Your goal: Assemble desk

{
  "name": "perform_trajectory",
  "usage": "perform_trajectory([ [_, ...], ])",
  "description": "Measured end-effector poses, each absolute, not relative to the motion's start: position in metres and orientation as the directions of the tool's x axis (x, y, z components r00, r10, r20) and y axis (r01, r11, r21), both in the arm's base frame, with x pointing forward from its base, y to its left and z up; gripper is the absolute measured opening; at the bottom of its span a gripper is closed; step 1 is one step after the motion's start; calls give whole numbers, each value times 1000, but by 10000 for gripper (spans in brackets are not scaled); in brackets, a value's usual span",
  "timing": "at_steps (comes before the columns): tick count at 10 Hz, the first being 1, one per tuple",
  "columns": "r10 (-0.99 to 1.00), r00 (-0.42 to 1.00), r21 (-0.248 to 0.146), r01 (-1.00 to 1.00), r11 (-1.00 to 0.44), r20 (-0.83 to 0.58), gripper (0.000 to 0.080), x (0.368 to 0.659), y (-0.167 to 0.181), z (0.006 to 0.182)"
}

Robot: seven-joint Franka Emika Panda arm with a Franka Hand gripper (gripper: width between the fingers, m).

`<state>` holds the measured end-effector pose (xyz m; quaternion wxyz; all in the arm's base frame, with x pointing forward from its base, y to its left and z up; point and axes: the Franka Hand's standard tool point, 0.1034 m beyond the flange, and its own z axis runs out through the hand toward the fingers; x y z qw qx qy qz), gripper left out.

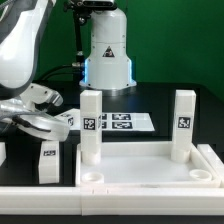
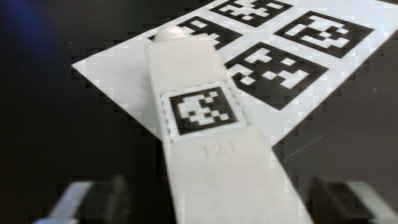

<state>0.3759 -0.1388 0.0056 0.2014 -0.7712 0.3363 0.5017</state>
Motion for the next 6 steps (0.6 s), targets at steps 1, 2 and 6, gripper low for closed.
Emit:
perform_trajectory([
  [1, -317, 271, 27, -721, -693, -909, 406, 376, -139, 6],
  [2, -318, 273, 26, -720, -693, -908, 284, 376, -139, 6],
  [6, -345, 442, -74, -696, -714, -828, 284, 432, -160, 71],
])
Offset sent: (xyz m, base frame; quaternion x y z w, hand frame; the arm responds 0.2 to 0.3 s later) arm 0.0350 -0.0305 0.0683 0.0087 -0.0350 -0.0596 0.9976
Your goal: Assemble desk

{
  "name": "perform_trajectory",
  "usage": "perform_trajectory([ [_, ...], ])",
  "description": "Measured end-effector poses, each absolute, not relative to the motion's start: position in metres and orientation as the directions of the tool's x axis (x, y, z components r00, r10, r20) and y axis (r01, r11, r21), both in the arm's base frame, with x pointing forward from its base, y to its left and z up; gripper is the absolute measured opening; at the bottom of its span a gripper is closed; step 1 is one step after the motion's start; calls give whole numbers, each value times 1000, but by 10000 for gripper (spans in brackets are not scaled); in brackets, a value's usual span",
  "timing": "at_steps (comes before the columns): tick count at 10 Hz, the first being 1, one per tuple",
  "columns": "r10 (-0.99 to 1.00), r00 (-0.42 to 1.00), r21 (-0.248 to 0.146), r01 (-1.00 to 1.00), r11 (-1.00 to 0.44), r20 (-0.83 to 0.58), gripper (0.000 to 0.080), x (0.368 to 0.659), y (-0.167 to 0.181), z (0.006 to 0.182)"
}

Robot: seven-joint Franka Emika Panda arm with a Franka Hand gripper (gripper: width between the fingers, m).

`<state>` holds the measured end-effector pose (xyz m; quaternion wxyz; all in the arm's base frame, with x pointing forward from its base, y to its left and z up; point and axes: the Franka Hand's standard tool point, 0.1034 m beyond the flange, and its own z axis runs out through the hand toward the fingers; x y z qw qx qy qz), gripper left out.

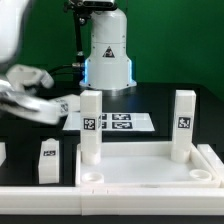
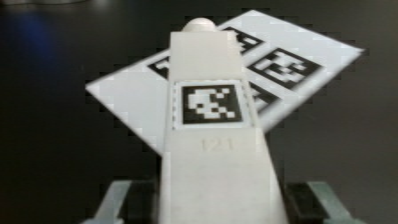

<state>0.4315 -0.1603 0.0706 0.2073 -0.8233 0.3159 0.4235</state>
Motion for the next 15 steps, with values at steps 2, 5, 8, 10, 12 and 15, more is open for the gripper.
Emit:
perform_trajectory([
  [2, -407, 576, -108, -659, -744, -709, 284, 442, -155, 81],
  [5, -455, 685, -147, -629, -763, -569, 285, 472, -154, 105],
  [8, -414, 834, -226, -511, -830, -365, 285, 550, -161, 181],
  [10, -463, 860, -222, -504, -835, -213, 285, 554, -150, 182],
  [12, -492, 868, -213, -495, -842, -72, 285, 560, -151, 184],
  [15, -504, 859, -205, -479, -853, 87, 285, 611, -110, 222],
])
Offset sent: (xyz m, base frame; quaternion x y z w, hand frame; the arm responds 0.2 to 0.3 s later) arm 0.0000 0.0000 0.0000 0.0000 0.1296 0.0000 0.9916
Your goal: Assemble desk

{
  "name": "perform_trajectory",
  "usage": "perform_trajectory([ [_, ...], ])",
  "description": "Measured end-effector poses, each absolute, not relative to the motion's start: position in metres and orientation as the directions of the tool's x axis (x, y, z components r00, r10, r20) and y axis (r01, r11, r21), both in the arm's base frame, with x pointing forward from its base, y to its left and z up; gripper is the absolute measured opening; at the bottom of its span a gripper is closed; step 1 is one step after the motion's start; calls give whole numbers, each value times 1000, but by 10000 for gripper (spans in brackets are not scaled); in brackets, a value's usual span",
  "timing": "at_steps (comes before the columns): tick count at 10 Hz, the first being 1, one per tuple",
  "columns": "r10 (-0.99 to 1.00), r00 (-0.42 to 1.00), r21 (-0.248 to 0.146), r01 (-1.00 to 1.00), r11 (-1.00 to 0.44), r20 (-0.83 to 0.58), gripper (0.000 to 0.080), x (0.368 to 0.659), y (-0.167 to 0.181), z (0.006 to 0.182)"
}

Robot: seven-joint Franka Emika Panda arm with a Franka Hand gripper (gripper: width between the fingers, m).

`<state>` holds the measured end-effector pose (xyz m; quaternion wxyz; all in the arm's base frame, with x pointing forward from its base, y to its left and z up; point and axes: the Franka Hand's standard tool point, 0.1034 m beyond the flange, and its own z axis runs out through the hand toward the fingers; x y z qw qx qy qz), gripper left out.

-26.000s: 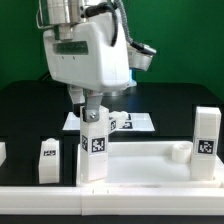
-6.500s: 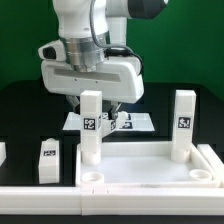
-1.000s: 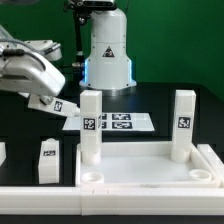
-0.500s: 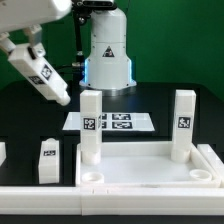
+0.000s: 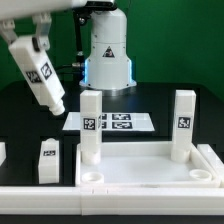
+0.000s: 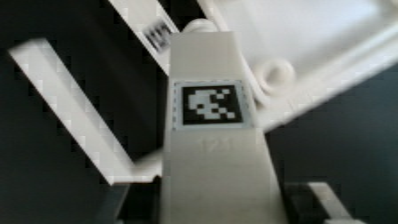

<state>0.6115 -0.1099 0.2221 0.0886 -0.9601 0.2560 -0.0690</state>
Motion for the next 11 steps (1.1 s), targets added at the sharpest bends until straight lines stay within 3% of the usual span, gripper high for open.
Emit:
perform_trajectory([
  [1, -508, 844, -201, -475, -857, 171, 285, 616, -84, 226],
  [3, -434, 858, -163, -403, -901, 274, 285, 608, -26, 211],
  [4, -437, 833, -160, -407, -900, 339, 285, 593, -27, 196],
  [7, -435, 832, -155, -407, -900, 344, 285, 588, -25, 190],
  [9, -296, 890, -90, -283, -955, 347, 286, 596, 33, 184],
  [11, -214, 924, -66, -204, -977, 318, 286, 612, 64, 193],
])
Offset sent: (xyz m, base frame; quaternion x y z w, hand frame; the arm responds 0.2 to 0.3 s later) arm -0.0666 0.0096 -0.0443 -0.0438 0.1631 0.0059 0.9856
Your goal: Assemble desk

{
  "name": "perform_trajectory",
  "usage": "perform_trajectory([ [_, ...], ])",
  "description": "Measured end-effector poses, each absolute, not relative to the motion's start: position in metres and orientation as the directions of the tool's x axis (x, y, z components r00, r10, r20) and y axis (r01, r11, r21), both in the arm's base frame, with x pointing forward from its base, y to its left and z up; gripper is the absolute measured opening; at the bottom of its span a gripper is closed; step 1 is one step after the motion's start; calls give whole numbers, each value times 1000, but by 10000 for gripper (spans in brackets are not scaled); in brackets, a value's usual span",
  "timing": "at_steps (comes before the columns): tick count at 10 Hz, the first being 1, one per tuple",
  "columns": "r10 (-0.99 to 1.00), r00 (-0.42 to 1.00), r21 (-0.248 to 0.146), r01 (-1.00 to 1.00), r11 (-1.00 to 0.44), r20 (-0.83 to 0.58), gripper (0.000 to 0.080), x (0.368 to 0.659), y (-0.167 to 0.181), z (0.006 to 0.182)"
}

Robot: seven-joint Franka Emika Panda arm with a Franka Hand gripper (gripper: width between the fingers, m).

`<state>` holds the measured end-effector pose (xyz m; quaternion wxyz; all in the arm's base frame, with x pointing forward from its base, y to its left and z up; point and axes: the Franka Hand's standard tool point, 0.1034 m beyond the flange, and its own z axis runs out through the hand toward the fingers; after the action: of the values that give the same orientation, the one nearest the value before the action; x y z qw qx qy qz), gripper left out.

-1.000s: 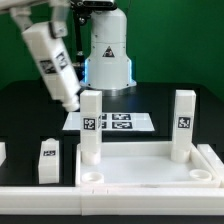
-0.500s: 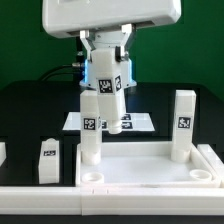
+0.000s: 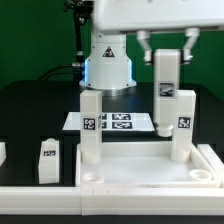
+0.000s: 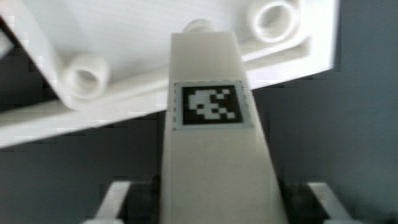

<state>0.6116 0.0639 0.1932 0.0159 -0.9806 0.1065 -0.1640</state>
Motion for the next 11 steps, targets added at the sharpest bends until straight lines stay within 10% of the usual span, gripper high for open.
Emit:
perform_trajectory([
  [11, -143, 918, -15, -148, -989, 370, 287, 629, 111, 161],
])
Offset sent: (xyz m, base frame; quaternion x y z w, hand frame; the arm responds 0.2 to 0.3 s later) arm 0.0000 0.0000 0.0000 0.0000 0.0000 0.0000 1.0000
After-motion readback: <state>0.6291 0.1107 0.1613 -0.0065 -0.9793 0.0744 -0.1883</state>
